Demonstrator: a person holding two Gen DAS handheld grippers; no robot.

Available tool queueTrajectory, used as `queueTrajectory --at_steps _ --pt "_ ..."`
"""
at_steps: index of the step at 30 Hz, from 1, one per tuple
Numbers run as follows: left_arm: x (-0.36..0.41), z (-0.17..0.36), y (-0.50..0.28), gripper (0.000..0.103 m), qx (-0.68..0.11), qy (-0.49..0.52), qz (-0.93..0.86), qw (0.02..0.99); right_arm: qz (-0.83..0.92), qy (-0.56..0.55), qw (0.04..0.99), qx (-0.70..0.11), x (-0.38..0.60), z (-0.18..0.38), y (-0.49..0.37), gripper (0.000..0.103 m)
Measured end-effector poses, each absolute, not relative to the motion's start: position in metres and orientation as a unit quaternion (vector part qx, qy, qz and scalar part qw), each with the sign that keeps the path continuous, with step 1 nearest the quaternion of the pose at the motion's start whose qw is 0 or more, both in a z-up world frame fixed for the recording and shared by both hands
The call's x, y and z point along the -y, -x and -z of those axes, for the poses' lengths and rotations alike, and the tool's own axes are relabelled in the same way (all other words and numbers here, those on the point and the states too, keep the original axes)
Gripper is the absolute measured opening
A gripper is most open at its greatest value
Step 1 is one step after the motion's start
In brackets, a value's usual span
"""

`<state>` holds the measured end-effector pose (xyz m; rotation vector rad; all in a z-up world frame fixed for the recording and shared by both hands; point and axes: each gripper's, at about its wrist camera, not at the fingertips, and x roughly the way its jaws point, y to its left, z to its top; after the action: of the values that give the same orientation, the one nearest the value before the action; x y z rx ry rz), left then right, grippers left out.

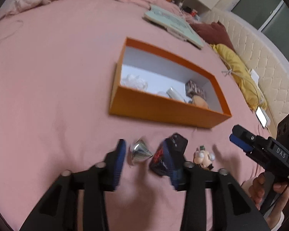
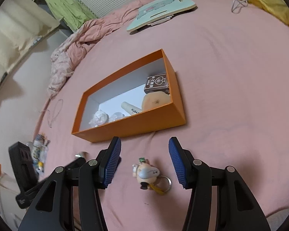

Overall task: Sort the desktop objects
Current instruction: 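Grasp the silver cone in the box with left gripper and lift it out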

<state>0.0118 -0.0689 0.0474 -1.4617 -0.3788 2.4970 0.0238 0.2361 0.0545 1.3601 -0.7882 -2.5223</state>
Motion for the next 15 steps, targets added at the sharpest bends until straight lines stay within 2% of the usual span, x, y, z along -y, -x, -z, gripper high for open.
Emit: queueTrajectory --at_steps 4,8,10,11,13,15 --pt "0.078 -0.047 -0.009 0.046 0.137 0.494 -0.855 0.08 0.855 -0.446 0.099 0.247 -0.228 -0.059 -0.026 0.053" --pt "0.086 -0.046 -0.007 0.046 0.144 0.49 -0.859 0.047 0.857 -0.442 0.144 0.221 -0.205 -0.068 -0.025 0.053" --pt "0.094 -0.046 -0.005 0.048 0.167 0.485 -0.858 0.036 0.86 -0.448 0.165 0.177 -0.182 -0.078 -0.011 0.053" --pt "0.098 -0.047 -0.006 0.053 0.177 0.479 -0.859 0.029 0.863 -0.45 0.171 0.157 -0.172 -0.083 -0.005 0.053" --pt "0.107 -0.05 -0.006 0.058 0.192 0.466 -0.864 0.016 0.859 -0.465 0.18 0.115 -0.147 -0.092 0.023 0.053" --pt "0.113 -0.05 -0.005 0.058 0.203 0.461 -0.864 0.011 0.848 -0.488 0.184 0.097 -0.126 -0.093 0.052 0.053"
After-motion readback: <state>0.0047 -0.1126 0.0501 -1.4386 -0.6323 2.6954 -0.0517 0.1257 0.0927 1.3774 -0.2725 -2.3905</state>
